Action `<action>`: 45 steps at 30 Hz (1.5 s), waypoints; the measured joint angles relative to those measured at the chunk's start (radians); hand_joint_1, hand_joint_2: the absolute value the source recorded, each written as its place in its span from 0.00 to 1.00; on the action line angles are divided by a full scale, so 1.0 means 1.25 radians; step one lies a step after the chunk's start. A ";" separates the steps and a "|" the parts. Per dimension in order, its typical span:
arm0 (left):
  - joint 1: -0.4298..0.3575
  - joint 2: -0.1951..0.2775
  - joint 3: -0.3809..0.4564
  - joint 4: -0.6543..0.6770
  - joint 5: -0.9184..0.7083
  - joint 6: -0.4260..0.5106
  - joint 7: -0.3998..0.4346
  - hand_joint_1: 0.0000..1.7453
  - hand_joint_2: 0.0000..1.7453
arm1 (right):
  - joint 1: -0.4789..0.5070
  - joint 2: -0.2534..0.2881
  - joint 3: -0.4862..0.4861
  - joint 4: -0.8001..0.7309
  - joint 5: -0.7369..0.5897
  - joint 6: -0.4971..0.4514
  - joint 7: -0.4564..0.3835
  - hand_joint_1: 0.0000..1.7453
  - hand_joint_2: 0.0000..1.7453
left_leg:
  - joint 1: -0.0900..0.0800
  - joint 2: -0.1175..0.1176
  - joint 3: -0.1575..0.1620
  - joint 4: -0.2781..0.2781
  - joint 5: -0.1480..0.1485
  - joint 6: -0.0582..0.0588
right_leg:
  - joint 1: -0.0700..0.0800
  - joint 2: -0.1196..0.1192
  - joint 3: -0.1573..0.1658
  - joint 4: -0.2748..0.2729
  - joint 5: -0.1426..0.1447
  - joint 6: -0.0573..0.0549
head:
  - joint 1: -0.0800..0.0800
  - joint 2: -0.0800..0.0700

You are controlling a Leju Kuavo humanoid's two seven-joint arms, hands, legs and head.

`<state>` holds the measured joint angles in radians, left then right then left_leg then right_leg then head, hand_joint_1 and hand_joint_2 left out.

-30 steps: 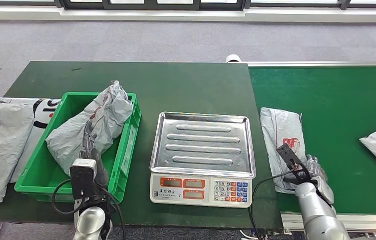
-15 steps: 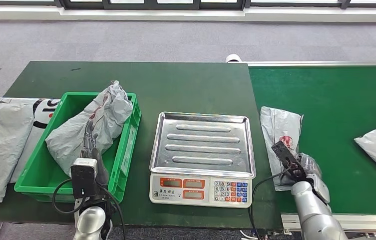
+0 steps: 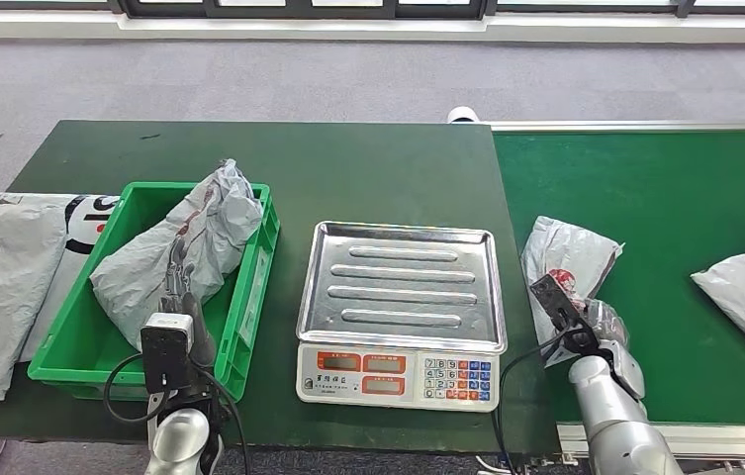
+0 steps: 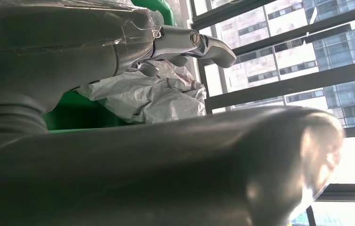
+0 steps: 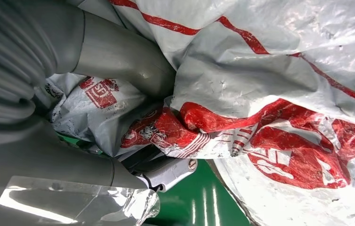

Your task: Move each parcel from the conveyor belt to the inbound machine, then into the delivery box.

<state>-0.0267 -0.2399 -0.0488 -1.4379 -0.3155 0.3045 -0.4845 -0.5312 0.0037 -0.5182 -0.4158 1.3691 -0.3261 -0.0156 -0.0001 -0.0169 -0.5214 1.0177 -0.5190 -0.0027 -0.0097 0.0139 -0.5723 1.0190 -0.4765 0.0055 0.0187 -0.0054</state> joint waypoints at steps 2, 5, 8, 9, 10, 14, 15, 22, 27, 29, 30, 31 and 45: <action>0.000 0.000 0.000 0.000 0.000 0.000 0.000 0.00 0.00 | 0.000 0.003 0.000 0.000 -0.001 -0.004 -0.002 1.00 1.00 | 0.000 0.000 0.000 0.000 0.000 0.000 | 0.000 0.000 0.000 0.000 0.000 0.000 | 0.000 0.000; 0.000 0.000 0.000 0.000 0.001 0.001 0.000 0.00 0.00 | 0.001 0.008 0.001 0.000 -0.013 -0.028 -0.018 1.00 1.00 | 0.000 0.000 0.000 0.000 0.000 0.000 | 0.000 0.000 0.000 0.000 0.000 0.000 | 0.000 0.000; 0.001 0.000 0.000 -0.001 0.005 0.007 -0.002 0.00 0.00 | 0.003 0.013 0.001 -0.013 -0.057 -0.091 -0.072 1.00 1.00 | 0.000 0.000 0.000 0.000 0.000 0.000 | 0.000 0.000 -0.001 0.000 0.000 0.000 | 0.000 0.000; 0.003 0.000 0.000 -0.003 0.006 0.009 -0.004 0.00 0.00 | 0.008 0.016 0.001 -0.029 -0.085 -0.116 -0.102 1.00 1.00 | 0.000 0.000 -0.001 0.000 0.000 0.000 | 0.000 0.000 -0.001 0.000 0.000 0.000 | 0.000 0.000; 0.006 0.000 0.000 -0.005 0.007 0.010 -0.006 0.00 0.00 | 0.016 0.020 0.001 -0.059 -0.125 -0.139 -0.139 1.00 1.00 | 0.000 -0.001 -0.001 0.000 0.000 0.000 | 0.000 -0.001 -0.001 0.000 0.000 0.000 | 0.000 0.000; 0.021 0.000 0.000 -0.017 0.007 0.014 -0.015 0.00 0.00 | 0.070 0.047 0.009 -0.251 -0.274 -0.154 -0.222 1.00 1.00 | 0.000 -0.004 -0.002 0.000 0.001 0.000 | 0.000 -0.004 -0.002 0.000 0.000 0.000 | 0.000 0.000; 0.023 0.000 0.000 -0.018 0.007 0.014 -0.016 0.00 0.00 | 0.079 0.052 0.013 -0.293 -0.292 -0.152 -0.228 1.00 1.00 | 0.000 -0.003 -0.003 0.000 0.001 0.000 | 0.000 -0.004 -0.002 0.000 0.000 0.000 | 0.000 0.000; 0.034 0.000 0.000 -0.028 0.007 0.014 -0.022 0.00 0.00 | 0.186 0.087 0.053 -0.559 -0.427 -0.191 -0.320 1.00 1.00 | 0.000 -0.005 -0.004 0.000 0.000 0.000 | 0.000 -0.006 -0.003 0.000 -0.001 0.000 | 0.000 0.000; 0.038 0.000 0.005 -0.032 0.007 0.009 -0.028 0.00 0.00 | 0.283 0.118 0.103 -0.760 -0.432 -0.229 -0.351 1.00 1.00 | 0.000 -0.004 -0.004 0.000 0.000 0.000 | 0.000 -0.006 -0.003 0.000 -0.001 0.000 | 0.000 0.000; 0.039 0.000 0.007 -0.033 0.006 0.004 -0.031 0.00 0.00 | 0.323 0.134 0.136 -0.835 -0.399 -0.258 -0.345 1.00 1.00 | 0.000 -0.004 -0.004 0.000 0.000 0.000 | 0.000 -0.005 -0.003 0.000 -0.001 0.000 | 0.000 0.000; 0.039 0.000 0.008 -0.033 0.005 0.002 -0.032 0.00 0.00 | 0.338 0.141 0.151 -0.866 -0.384 -0.270 -0.338 1.00 1.00 | 0.000 -0.004 -0.004 0.000 0.000 0.000 | 0.000 -0.005 -0.003 0.000 -0.001 0.000 | 0.000 0.000; 0.039 0.000 0.008 -0.033 0.004 0.000 -0.032 0.00 0.00 | 0.352 0.146 0.164 -0.894 -0.375 -0.279 -0.330 1.00 1.00 | 0.000 -0.004 -0.004 0.000 0.000 0.000 | 0.000 -0.005 -0.003 0.000 -0.001 -0.001 | 0.000 0.000; -0.024 0.000 0.007 0.032 0.036 -0.011 -0.061 0.00 0.00 | 0.194 0.142 0.244 -0.709 -0.428 -0.247 -0.408 1.00 1.00 | 0.000 0.001 -0.004 0.000 0.004 0.000 | 0.000 0.001 -0.005 0.000 0.004 0.000 | 0.000 0.000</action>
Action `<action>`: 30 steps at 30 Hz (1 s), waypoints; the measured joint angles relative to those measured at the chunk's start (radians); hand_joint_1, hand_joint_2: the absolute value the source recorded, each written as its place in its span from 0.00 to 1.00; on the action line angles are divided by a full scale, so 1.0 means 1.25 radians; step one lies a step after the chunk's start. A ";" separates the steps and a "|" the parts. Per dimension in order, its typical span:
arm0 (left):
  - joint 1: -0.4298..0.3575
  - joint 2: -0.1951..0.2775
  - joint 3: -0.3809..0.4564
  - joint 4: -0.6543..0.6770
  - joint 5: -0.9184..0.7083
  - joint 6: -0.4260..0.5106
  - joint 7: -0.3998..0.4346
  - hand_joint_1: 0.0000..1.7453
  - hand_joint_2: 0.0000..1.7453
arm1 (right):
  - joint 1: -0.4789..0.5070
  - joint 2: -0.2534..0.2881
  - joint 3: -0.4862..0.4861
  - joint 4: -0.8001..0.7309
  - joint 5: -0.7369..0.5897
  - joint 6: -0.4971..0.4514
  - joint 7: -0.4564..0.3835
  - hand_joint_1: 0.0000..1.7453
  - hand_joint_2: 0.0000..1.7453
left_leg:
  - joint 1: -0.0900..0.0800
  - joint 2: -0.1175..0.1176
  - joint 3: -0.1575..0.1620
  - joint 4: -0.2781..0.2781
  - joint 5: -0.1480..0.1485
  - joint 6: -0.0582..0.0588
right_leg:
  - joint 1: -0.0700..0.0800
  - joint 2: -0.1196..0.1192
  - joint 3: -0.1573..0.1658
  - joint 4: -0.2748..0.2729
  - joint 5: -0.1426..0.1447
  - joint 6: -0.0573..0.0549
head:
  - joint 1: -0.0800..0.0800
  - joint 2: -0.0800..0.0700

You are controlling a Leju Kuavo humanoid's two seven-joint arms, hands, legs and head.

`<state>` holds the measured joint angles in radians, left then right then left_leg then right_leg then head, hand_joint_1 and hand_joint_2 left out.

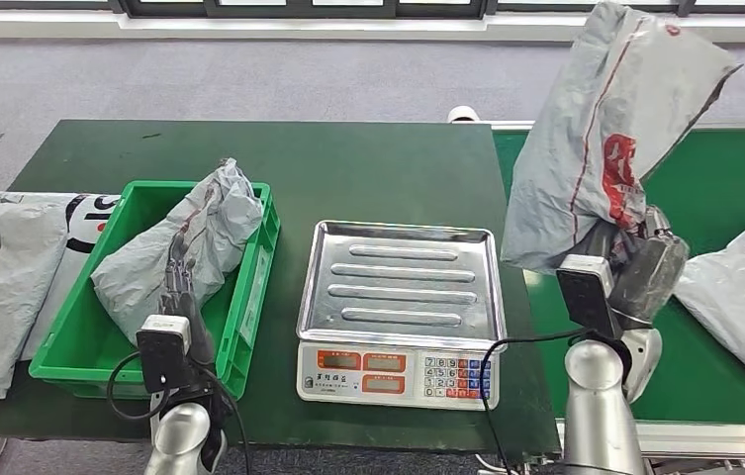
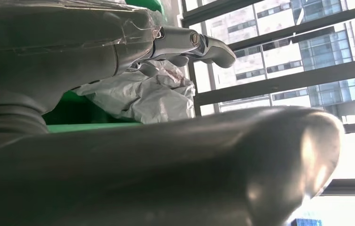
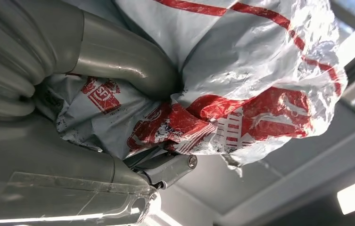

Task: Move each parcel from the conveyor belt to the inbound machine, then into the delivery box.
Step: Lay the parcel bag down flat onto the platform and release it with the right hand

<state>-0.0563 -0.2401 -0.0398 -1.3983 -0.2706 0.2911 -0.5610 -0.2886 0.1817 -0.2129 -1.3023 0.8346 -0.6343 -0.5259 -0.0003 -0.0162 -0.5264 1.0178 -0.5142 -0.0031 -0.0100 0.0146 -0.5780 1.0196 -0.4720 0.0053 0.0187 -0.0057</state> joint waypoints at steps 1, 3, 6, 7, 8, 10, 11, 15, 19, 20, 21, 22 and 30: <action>-0.004 0.000 0.000 0.005 0.000 0.000 -0.001 0.00 0.00 | -0.015 0.000 0.006 0.023 -0.004 0.019 0.001 1.00 1.00 | 0.000 0.000 0.000 0.000 0.000 0.000 | 0.000 0.000 0.000 0.000 0.000 0.000 | 0.000 0.000; -0.014 -0.002 -0.002 0.018 0.001 -0.002 -0.002 0.00 0.00 | -0.056 0.000 0.022 0.097 -0.015 0.077 0.002 1.00 1.00 | 0.000 0.002 -0.001 0.000 0.000 0.000 | 0.000 0.001 -0.001 0.000 0.000 0.000 | 0.000 0.000; -0.028 -0.003 -0.008 0.037 0.005 -0.006 -0.003 0.00 0.00 | -0.117 0.005 0.057 0.241 -0.028 0.162 -0.012 1.00 1.00 | 0.000 0.003 0.000 0.000 0.000 -0.001 | 0.000 0.002 -0.002 0.000 0.001 -0.001 | 0.000 0.000; -0.031 -0.004 -0.010 0.042 0.007 -0.007 -0.004 0.00 0.00 | -0.131 0.009 0.069 0.284 -0.033 0.178 -0.018 1.00 1.00 | 0.000 0.002 -0.001 0.000 0.001 -0.001 | 0.000 0.002 -0.002 0.000 0.001 -0.001 | 0.000 0.000; -0.034 -0.004 -0.010 0.047 0.009 -0.007 -0.004 0.00 0.00 | -0.142 0.013 0.081 0.323 -0.037 0.189 -0.023 1.00 1.00 | 0.000 0.002 -0.001 0.000 0.001 -0.001 | 0.000 0.001 -0.002 0.000 0.001 -0.001 | 0.000 0.000; -0.038 -0.004 -0.011 0.056 0.012 -0.008 -0.004 0.00 0.00 | -0.158 0.023 0.102 0.388 -0.046 0.195 -0.029 1.00 1.00 | 0.000 0.000 -0.001 0.000 0.002 -0.001 | 0.000 0.000 -0.002 0.001 0.001 -0.001 | 0.000 0.000; -0.040 -0.004 -0.011 0.060 0.013 -0.008 -0.005 0.00 0.00 | -0.165 0.027 0.109 0.414 -0.048 0.194 -0.031 1.00 1.00 | 0.000 -0.001 -0.002 0.000 0.002 -0.001 | 0.001 0.000 -0.003 0.001 0.001 -0.001 | 0.000 0.000; -0.045 -0.004 -0.011 0.072 0.015 -0.008 -0.005 0.00 0.00 | -0.185 0.034 0.126 0.488 -0.053 0.195 -0.033 1.00 1.00 | 0.000 -0.001 -0.002 0.000 0.002 -0.001 | 0.000 0.000 -0.003 0.001 0.001 -0.001 | 0.000 0.000; -0.051 -0.005 -0.012 0.079 0.017 -0.009 -0.005 0.00 0.00 | -0.194 0.046 0.143 0.531 -0.047 0.243 -0.035 1.00 1.00 | 0.000 0.000 -0.003 0.000 0.002 -0.001 | 0.000 0.000 -0.003 0.001 0.001 -0.001 | 0.000 0.000; -0.053 -0.005 -0.012 0.080 0.017 -0.009 -0.004 0.00 0.00 | -0.195 0.053 0.151 0.541 -0.043 0.262 -0.035 1.00 1.00 | 0.000 0.000 -0.003 0.000 0.002 -0.001 | 0.000 0.000 -0.003 0.001 0.001 -0.001 | 0.000 0.000; -0.055 -0.005 -0.014 0.081 0.017 -0.009 -0.003 0.00 0.00 | -0.195 0.062 0.161 0.549 -0.039 0.282 -0.036 1.00 1.00 | 0.000 0.000 -0.003 0.000 0.002 -0.001 | 0.000 0.000 -0.004 0.001 0.001 -0.001 | 0.000 0.000; -0.058 -0.005 -0.016 0.081 0.018 -0.009 -0.001 0.00 0.00 | -0.194 0.071 0.173 0.556 -0.036 0.300 -0.036 1.00 1.00 | 0.000 0.000 -0.003 0.000 0.002 -0.001 | 0.000 0.000 -0.004 0.001 0.001 -0.001 | 0.000 0.000; -0.091 -0.005 -0.024 0.105 0.034 -0.016 0.002 0.00 0.00 | -0.170 0.106 0.278 0.556 -0.064 0.391 -0.047 1.00 1.00 | 0.001 0.000 -0.003 0.000 0.002 -0.002 | 0.001 0.000 -0.004 0.001 0.001 -0.002 | 0.000 0.000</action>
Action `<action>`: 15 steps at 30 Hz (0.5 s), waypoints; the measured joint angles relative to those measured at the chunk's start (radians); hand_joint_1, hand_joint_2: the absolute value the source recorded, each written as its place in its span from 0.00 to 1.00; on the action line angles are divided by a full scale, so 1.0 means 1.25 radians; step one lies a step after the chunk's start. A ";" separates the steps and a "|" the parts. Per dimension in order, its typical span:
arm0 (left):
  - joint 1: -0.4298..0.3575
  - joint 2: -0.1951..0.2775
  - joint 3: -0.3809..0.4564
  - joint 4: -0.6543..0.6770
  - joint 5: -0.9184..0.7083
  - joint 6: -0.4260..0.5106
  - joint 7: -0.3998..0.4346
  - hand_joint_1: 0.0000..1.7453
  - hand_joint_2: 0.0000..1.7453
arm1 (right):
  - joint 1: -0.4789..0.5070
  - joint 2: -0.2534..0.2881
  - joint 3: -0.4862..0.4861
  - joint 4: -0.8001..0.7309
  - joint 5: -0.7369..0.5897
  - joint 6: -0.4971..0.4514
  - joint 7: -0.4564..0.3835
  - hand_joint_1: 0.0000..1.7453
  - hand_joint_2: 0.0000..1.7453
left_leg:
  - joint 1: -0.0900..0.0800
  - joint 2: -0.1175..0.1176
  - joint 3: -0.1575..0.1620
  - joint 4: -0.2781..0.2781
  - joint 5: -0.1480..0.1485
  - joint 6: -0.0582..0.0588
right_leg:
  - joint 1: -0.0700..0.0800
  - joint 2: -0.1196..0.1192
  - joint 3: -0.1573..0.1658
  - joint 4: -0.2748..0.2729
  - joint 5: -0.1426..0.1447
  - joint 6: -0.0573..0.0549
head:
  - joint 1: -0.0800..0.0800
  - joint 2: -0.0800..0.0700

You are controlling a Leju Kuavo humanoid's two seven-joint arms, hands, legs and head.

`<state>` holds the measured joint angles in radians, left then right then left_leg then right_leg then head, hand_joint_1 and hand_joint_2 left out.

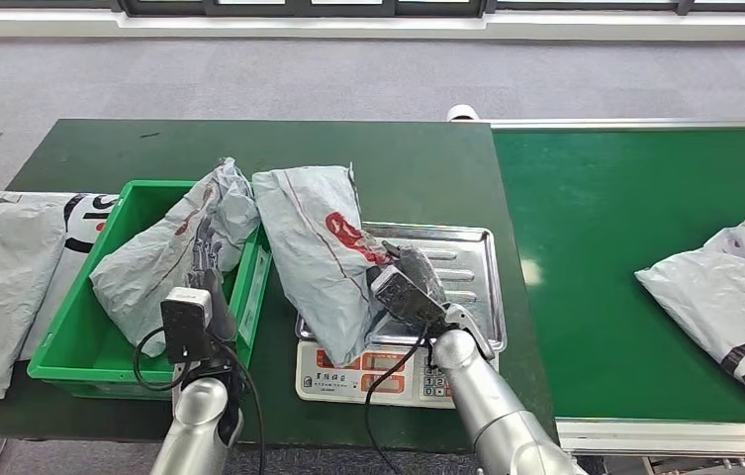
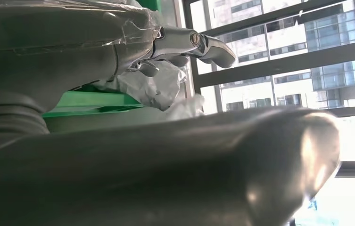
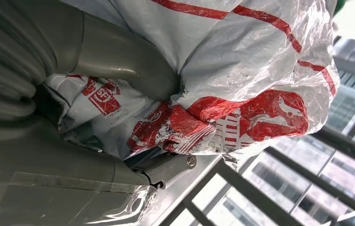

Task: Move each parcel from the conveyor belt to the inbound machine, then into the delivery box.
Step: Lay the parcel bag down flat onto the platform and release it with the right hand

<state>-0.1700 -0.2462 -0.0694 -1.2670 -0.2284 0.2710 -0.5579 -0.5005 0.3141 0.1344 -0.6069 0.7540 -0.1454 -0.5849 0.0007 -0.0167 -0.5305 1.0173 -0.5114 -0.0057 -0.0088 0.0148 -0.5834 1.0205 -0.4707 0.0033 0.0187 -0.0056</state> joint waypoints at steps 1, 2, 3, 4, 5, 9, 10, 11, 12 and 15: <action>-0.002 0.000 0.000 0.002 0.001 0.000 -0.001 0.00 0.00 | 0.006 0.000 0.012 -0.006 -0.005 0.006 0.001 1.00 1.00 | 0.000 0.000 0.000 0.000 0.000 0.000 | 0.000 0.000 0.000 0.000 0.000 0.000 | 0.000 0.000; -0.002 0.000 0.000 0.002 0.002 0.000 -0.001 0.00 0.00 | 0.012 0.000 0.023 -0.013 -0.010 0.012 0.003 1.00 1.00 | 0.000 0.000 0.000 0.000 0.000 0.000 | 0.000 0.000 0.000 0.000 0.000 0.000 | 0.000 0.000; -0.002 0.000 0.000 0.002 0.003 0.000 -0.001 0.00 0.00 | 0.016 0.000 0.034 -0.019 -0.014 0.017 0.004 1.00 1.00 | 0.000 0.000 0.000 0.000 0.000 0.000 | 0.000 0.000 0.000 0.000 0.000 0.000 | 0.000 0.000; -0.002 0.000 0.000 0.002 0.004 0.000 -0.001 0.00 0.00 | 0.020 0.000 0.043 -0.025 -0.017 0.021 0.004 1.00 1.00 | 0.000 0.000 0.000 0.000 0.000 0.000 | 0.000 0.000 0.000 0.000 0.000 0.000 | 0.000 0.000; -0.002 0.000 0.000 0.003 0.005 0.000 -0.001 0.00 0.00 | 0.023 0.000 0.052 -0.030 -0.021 0.026 0.005 1.00 1.00 | 0.000 0.000 0.000 0.000 0.000 0.000 | 0.000 0.000 0.000 0.000 0.000 0.000 | 0.000 0.000; -0.002 0.000 0.000 0.003 0.007 0.000 -0.001 0.00 0.00 | 0.043 -0.002 0.082 -0.061 -0.040 0.056 0.010 0.75 1.00 | 0.000 0.000 0.000 0.000 0.000 0.000 | 0.000 0.000 0.000 0.000 0.000 0.000 | 0.000 0.000; -0.002 0.000 0.000 0.003 0.007 -0.001 -0.001 0.00 0.00 | 0.049 -0.003 0.091 -0.071 -0.044 0.062 0.014 0.50 1.00 | 0.000 0.000 0.000 0.000 0.000 0.000 | 0.000 0.000 0.000 0.000 0.000 0.000 | 0.000 0.000; -0.001 0.000 0.000 0.002 0.007 -0.001 -0.001 0.00 0.00 | 0.055 -0.004 0.100 -0.081 -0.047 0.066 0.020 0.25 1.00 | 0.000 0.000 0.000 0.000 0.000 0.000 | 0.000 0.000 0.000 0.000 0.000 0.000 | 0.000 0.000; -0.001 0.001 0.000 0.002 0.007 -0.001 0.000 0.00 0.00 | 0.061 -0.006 0.108 -0.091 -0.048 0.067 0.027 0.00 1.00 | 0.000 0.000 0.000 0.000 0.000 0.000 | 0.000 0.000 0.000 0.000 0.000 0.000 | 0.000 0.000; 0.003 0.001 0.000 -0.001 0.006 -0.001 0.001 0.00 0.00 | 0.071 -0.012 0.124 -0.117 -0.045 0.053 0.050 0.00 1.00 | 0.000 0.000 0.000 0.000 0.000 0.000 | 0.000 0.000 0.000 0.000 0.000 0.000 | 0.000 0.000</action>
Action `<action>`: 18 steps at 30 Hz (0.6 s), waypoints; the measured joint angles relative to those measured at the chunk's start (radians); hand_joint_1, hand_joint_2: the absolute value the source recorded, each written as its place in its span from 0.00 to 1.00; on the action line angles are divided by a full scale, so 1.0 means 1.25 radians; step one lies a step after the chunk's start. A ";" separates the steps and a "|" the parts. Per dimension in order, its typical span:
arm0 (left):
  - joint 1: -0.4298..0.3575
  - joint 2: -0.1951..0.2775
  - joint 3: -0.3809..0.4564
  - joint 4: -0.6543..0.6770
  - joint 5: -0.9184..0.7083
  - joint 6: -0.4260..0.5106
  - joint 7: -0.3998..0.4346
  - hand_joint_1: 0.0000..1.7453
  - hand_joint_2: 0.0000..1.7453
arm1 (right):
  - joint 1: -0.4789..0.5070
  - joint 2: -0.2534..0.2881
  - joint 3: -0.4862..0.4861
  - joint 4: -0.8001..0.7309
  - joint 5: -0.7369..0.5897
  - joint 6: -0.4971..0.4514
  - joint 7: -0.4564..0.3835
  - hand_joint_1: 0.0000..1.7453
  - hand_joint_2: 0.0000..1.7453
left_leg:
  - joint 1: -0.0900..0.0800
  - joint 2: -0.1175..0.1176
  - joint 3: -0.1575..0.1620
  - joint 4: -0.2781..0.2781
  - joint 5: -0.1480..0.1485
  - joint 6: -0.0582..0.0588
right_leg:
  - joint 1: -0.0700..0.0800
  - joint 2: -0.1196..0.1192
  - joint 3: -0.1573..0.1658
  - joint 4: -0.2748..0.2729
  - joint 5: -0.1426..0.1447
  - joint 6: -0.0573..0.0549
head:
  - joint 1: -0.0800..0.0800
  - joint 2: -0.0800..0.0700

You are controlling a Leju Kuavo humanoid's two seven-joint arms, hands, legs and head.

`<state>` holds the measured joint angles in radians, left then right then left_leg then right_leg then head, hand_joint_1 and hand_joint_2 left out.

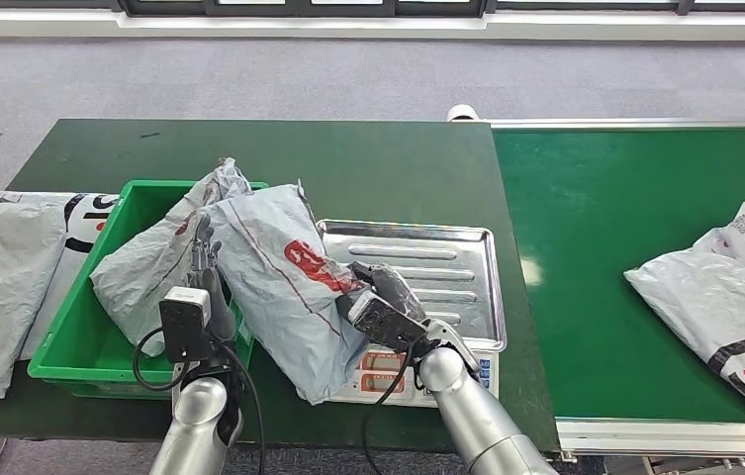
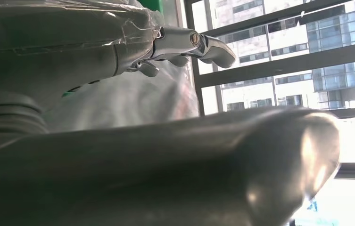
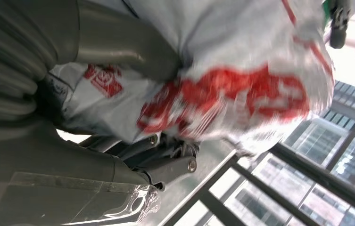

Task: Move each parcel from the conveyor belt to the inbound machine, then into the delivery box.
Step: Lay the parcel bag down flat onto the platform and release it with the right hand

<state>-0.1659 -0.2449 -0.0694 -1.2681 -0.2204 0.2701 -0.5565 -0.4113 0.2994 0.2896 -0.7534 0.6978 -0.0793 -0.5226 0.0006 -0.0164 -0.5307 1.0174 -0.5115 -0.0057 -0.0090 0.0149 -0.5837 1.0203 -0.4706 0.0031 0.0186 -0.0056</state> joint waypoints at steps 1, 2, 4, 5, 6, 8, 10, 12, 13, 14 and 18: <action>0.002 0.000 0.000 -0.001 -0.002 0.000 0.001 0.00 0.00 | 0.003 -0.002 0.003 -0.009 0.003 -0.010 0.010 0.00 1.00 | 0.000 0.000 0.000 0.000 0.000 0.000 | 0.000 0.000 0.000 0.000 0.000 0.000 | 0.000 0.000; 0.004 0.000 0.000 -0.003 -0.005 0.001 0.002 0.00 0.00 | 0.006 -0.005 0.006 -0.018 0.007 -0.022 0.023 0.00 1.00 | 0.000 0.000 0.000 0.000 0.000 0.000 | 0.000 0.000 0.000 0.000 0.000 0.000 | 0.000 0.000; 0.009 0.000 0.000 -0.008 -0.013 0.003 0.005 0.00 0.00 | 0.013 -0.014 0.009 -0.042 0.016 -0.047 0.051 0.00 1.00 | 0.000 0.000 0.000 0.000 0.000 0.000 | 0.000 0.000 0.000 0.000 0.000 0.000 | 0.000 0.000; 0.013 0.000 0.000 -0.011 -0.016 0.004 0.006 0.00 0.00 | 0.018 -0.019 0.009 -0.056 0.022 -0.059 0.066 0.00 0.75 | 0.000 0.000 0.000 0.000 0.000 0.000 | 0.000 0.000 0.000 0.000 0.000 0.000 | 0.000 0.000; 0.017 0.001 0.000 -0.016 -0.019 0.006 0.007 0.00 0.00 | 0.024 -0.026 0.009 -0.073 0.028 -0.071 0.080 0.00 0.50 | 0.000 0.000 0.000 0.000 0.000 0.000 | 0.000 0.000 0.000 0.000 0.000 0.000 | 0.000 0.000; 0.027 0.003 0.000 -0.026 -0.022 0.009 0.009 0.00 0.00 | 0.039 -0.040 0.009 -0.110 0.045 -0.092 0.106 0.00 0.00 | 0.000 0.000 0.000 0.000 0.000 0.000 | 0.000 0.000 0.000 0.000 0.000 0.000 | 0.000 0.000; 0.036 0.005 0.000 -0.035 -0.027 0.016 0.010 0.00 0.00 | 0.056 -0.053 0.009 -0.152 0.066 -0.113 0.130 0.00 0.50 | 0.000 0.000 0.000 0.000 0.000 0.000 | 0.000 0.000 0.000 0.000 0.000 0.000 | 0.000 0.000; 0.046 0.006 0.000 -0.046 -0.040 0.039 0.012 0.00 0.00 | 0.080 -0.067 0.009 -0.200 0.092 -0.137 0.154 0.00 1.00 | 0.000 0.000 0.000 0.000 0.000 0.000 | 0.000 0.000 0.000 0.000 0.000 0.000 | 0.000 0.000; 0.052 0.006 0.000 -0.051 -0.048 0.056 0.015 0.00 0.00 | 0.093 -0.074 0.009 -0.228 0.106 -0.149 0.165 0.00 1.00 | 0.000 0.000 0.000 0.000 0.000 0.000 | 0.000 0.000 0.000 0.000 0.000 0.000 | 0.000 0.000; 0.057 0.006 0.000 -0.056 -0.056 0.074 0.018 0.00 0.00 | 0.106 -0.080 0.009 -0.255 0.118 -0.160 0.175 0.00 1.00 | 0.000 0.000 0.000 0.000 0.000 0.000 | 0.000 0.000 0.000 0.000 0.000 0.000 | 0.000 0.000; 0.071 0.006 0.000 -0.070 -0.065 0.120 0.026 0.00 0.00 | 0.145 -0.096 0.009 -0.340 0.148 -0.177 0.196 0.00 1.00 | 0.000 0.000 -0.001 0.000 -0.001 0.000 | 0.000 0.000 -0.001 0.000 0.000 0.000 | 0.000 0.000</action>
<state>-0.0770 -0.2379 -0.0694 -1.3562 -0.3017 0.4196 -0.5238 -0.2303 0.1791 0.3014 -1.1781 0.8833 -0.3001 -0.2774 0.0003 -0.0165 -0.5315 1.0173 -0.5124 -0.0058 -0.0091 0.0148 -0.5849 1.0199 -0.4706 0.0030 0.0185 -0.0057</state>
